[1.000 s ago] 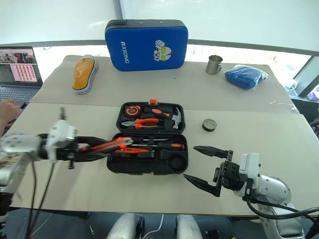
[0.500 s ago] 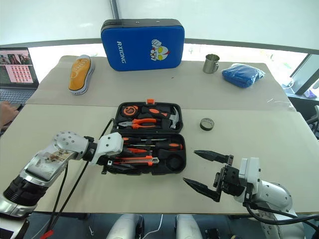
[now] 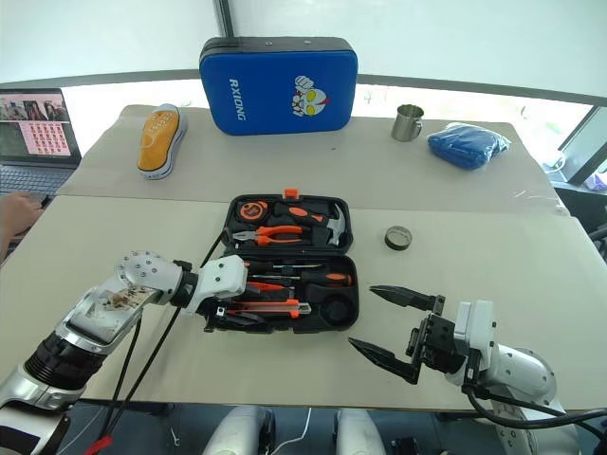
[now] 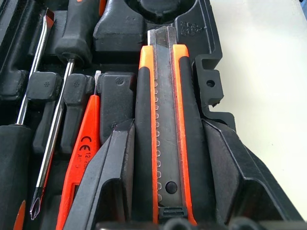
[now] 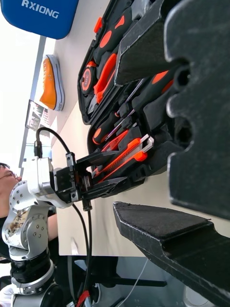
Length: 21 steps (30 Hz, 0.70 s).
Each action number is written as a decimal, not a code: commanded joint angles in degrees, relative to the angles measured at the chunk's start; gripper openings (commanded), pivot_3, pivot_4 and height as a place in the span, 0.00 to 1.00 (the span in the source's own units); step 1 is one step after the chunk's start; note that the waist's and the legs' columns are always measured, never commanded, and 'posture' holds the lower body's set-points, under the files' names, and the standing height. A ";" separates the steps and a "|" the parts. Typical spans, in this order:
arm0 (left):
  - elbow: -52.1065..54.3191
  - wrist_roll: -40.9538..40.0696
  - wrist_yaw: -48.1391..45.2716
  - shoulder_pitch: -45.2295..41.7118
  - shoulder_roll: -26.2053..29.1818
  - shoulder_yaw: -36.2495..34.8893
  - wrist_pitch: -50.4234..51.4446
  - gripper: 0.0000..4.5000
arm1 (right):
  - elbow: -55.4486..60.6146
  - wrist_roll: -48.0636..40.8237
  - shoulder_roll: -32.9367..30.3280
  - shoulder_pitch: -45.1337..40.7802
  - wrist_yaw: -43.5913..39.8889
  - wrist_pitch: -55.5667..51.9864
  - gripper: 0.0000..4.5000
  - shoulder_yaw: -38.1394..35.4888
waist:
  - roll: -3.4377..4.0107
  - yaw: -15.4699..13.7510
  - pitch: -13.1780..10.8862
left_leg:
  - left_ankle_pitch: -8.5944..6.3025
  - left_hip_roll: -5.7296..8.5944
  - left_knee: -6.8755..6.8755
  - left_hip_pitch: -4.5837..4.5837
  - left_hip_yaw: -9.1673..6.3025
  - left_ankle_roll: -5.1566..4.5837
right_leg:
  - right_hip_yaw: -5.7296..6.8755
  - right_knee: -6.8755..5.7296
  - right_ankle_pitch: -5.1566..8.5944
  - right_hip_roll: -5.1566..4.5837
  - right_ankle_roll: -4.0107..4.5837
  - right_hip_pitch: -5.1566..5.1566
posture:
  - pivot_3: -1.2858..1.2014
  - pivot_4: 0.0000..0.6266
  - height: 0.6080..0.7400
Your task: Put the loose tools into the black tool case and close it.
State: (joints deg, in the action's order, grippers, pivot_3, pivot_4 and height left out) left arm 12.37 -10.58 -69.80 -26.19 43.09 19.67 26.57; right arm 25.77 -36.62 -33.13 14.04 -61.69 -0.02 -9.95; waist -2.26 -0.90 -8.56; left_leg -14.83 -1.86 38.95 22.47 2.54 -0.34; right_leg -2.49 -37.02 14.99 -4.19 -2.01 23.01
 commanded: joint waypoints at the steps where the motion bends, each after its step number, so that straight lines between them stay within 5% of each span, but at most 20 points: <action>1: 0.95 -1.23 0.35 -1.66 -1.33 -0.95 0.66 0.37 | 1.00 -0.34 0.16 -0.28 0.07 1.17 1.00 -0.84 | 0.00 -0.04 0.00 | 0.00 0.01 0.01 0.01 0.00 0.00 | 0.00 0.00 0.00 -0.01 -0.01 0.00 | 0.52 0.24 1.00; 21: 2.90 1.08 0.96 -0.71 -0.06 1.81 3.68 0.37 | 1.15 -0.43 0.04 0.20 0.88 0.26 1.00 -0.60 | 0.01 0.36 0.00 | 0.00 -0.04 0.00 0.03 -0.32 0.00 | 0.00 -0.02 0.00 0.05 0.00 0.04 | 0.52 0.24 1.00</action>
State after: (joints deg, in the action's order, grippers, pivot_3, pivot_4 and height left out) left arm 13.82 -9.76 -68.87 -27.39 42.68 20.83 29.30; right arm 25.60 -36.62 -33.01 14.31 -61.09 -0.07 -9.85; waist -2.25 -0.54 -8.56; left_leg -14.83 -1.89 38.95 22.49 2.21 -0.34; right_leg -2.50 -37.04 14.99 -4.13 -2.01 23.05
